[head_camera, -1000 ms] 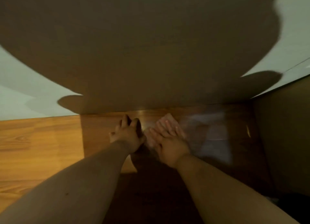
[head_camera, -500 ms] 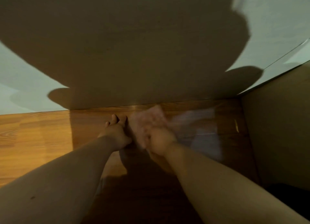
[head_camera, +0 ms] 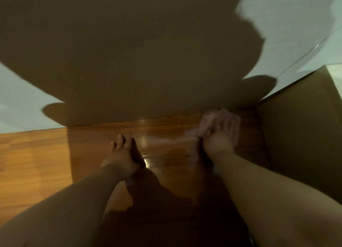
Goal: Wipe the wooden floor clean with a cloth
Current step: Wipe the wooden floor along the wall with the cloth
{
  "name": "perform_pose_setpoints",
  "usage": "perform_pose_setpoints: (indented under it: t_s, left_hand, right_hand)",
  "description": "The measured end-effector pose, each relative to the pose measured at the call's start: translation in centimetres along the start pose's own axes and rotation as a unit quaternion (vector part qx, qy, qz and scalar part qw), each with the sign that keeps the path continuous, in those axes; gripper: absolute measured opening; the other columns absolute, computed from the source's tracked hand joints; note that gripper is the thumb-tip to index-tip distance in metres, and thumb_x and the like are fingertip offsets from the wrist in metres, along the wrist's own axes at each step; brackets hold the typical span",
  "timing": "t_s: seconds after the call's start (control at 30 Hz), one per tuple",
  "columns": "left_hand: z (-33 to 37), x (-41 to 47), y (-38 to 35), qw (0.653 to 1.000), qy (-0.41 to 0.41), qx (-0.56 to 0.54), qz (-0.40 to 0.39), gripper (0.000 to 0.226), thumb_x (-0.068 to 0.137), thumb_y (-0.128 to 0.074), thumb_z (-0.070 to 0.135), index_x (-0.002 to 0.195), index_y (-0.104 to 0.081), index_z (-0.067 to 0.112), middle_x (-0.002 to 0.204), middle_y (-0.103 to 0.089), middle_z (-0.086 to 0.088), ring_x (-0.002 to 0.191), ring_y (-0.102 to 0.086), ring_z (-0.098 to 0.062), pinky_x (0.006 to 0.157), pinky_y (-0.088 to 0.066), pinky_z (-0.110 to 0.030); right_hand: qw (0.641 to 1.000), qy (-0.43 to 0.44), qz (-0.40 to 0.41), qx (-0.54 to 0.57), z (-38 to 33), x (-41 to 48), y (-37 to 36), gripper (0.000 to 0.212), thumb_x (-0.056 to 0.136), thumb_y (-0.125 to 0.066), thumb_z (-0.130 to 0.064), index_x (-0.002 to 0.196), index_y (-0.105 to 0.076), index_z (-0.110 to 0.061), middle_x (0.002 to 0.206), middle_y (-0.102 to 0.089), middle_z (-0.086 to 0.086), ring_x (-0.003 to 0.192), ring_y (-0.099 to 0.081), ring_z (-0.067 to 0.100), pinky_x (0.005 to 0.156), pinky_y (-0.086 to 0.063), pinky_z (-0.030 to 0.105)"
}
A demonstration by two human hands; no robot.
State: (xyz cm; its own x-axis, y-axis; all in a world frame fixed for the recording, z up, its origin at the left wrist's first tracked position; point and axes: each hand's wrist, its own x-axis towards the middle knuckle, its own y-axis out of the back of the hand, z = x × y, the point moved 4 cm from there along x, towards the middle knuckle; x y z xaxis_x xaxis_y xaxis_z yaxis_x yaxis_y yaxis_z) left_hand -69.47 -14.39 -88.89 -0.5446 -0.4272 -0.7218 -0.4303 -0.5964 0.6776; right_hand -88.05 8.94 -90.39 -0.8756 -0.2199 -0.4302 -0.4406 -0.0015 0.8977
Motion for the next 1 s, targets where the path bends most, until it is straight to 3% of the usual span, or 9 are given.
perform_pose_setpoints:
  t_s: [0.13,0.2,0.47,0.6,0.7,0.77,0.83,0.93,1.0]
  left_hand:
    - [1.6,-0.4,-0.7,0.999,0.031,-0.006,-0.005,0.098,0.087,-0.058,0.049,0.153,0.007,0.015,0.158,0.015,-0.018,0.145,0.005,-0.042,0.117,-0.012,-0.043]
    - [1.8,-0.4,-0.7,1.000,0.029,-0.005,-0.004,0.093,0.089,-0.055,0.050,0.153,0.003,0.015,0.157,0.012,-0.021,0.145,0.002,-0.042,0.116,-0.012,-0.042]
    - [-0.5,-3.4,-3.4,0.999,-0.018,0.028,-0.033,0.094,0.084,-0.064,0.036,0.153,-0.001,0.028,0.160,0.014,-0.008,0.147,0.001,-0.029,0.118,-0.013,-0.043]
    - [-0.7,-4.3,-5.1,0.999,-0.006,0.021,-0.023,0.097,0.084,-0.064,0.034,0.153,0.003,0.028,0.159,0.017,-0.006,0.147,0.006,-0.029,0.119,-0.009,-0.041]
    - [0.2,-4.6,-5.5,1.000,-0.002,-0.011,-0.022,0.094,0.084,-0.063,0.033,0.153,0.000,0.029,0.160,0.014,-0.009,0.147,0.002,-0.033,0.118,-0.013,-0.040]
    - [0.5,-4.9,-5.1,1.000,-0.015,-0.011,-0.002,0.095,0.082,-0.065,0.032,0.153,-0.001,0.032,0.160,0.014,-0.009,0.147,-0.002,-0.033,0.118,-0.016,-0.041]
    - [0.3,-4.9,-4.3,0.999,-0.018,0.007,0.034,0.098,0.080,-0.067,0.030,0.152,-0.001,0.035,0.159,0.016,-0.007,0.147,-0.003,-0.032,0.118,-0.017,-0.043]
    - [-0.1,-4.2,-3.3,0.998,-0.016,0.029,0.046,0.099,0.080,-0.068,0.031,0.152,0.000,0.036,0.159,0.017,-0.010,0.147,0.002,-0.032,0.118,-0.017,-0.046]
    - [-0.1,-3.5,-2.6,0.998,-0.016,0.032,0.055,0.099,0.082,-0.068,0.034,0.151,0.002,0.037,0.159,0.017,-0.009,0.147,0.003,-0.032,0.117,-0.017,-0.048]
  right_hand:
    - [0.904,0.406,-0.129,-0.046,-7.7,-7.3,-4.2,0.070,0.094,-0.047,-0.039,0.153,-0.010,-0.035,0.162,0.010,-0.007,0.146,0.020,0.018,0.113,0.014,0.038]
    - [0.875,0.455,-0.154,-0.053,-8.0,-8.8,-5.1,0.077,0.092,-0.051,-0.041,0.153,-0.004,-0.037,0.160,0.014,-0.012,0.143,0.020,0.010,0.110,0.015,0.033]
    - [0.996,-0.066,-0.062,0.017,9.7,0.5,1.0,0.066,0.099,-0.041,-0.033,0.153,-0.014,-0.006,0.161,-0.006,0.015,0.148,-0.006,0.029,0.118,-0.006,0.036]
    - [0.981,-0.049,-0.168,0.081,4.1,-3.8,-0.9,0.048,0.095,-0.047,-0.024,0.140,-0.046,-0.006,0.147,-0.040,0.017,0.136,-0.034,0.034,0.111,-0.026,0.040]
    - [0.964,0.207,-0.158,-0.050,-1.8,-10.5,-4.3,0.059,0.098,-0.041,-0.028,0.152,-0.023,-0.013,0.160,-0.012,0.016,0.147,-0.006,0.036,0.119,-0.007,0.046]
    - [0.874,0.431,-0.191,-0.119,-3.1,-14.2,-6.0,0.066,0.098,-0.044,-0.036,0.154,-0.011,-0.026,0.162,0.006,0.002,0.148,0.012,0.025,0.118,0.007,0.043]
    - [0.838,0.484,-0.207,-0.143,-1.8,-14.5,-6.3,0.068,0.097,-0.046,-0.040,0.153,-0.008,-0.035,0.162,0.010,-0.007,0.147,0.014,0.019,0.117,0.008,0.040]
    - [0.929,0.317,-0.123,-0.148,3.0,-9.4,-4.1,0.063,0.101,-0.033,-0.039,0.154,-0.002,-0.028,0.162,0.008,0.000,0.148,0.013,0.025,0.120,0.003,0.044]
    - [0.995,0.025,-0.093,-0.024,8.2,-5.4,-1.6,0.065,0.100,-0.033,-0.041,0.155,-0.002,-0.023,0.162,0.003,0.006,0.148,0.001,0.029,0.119,-0.010,0.046]
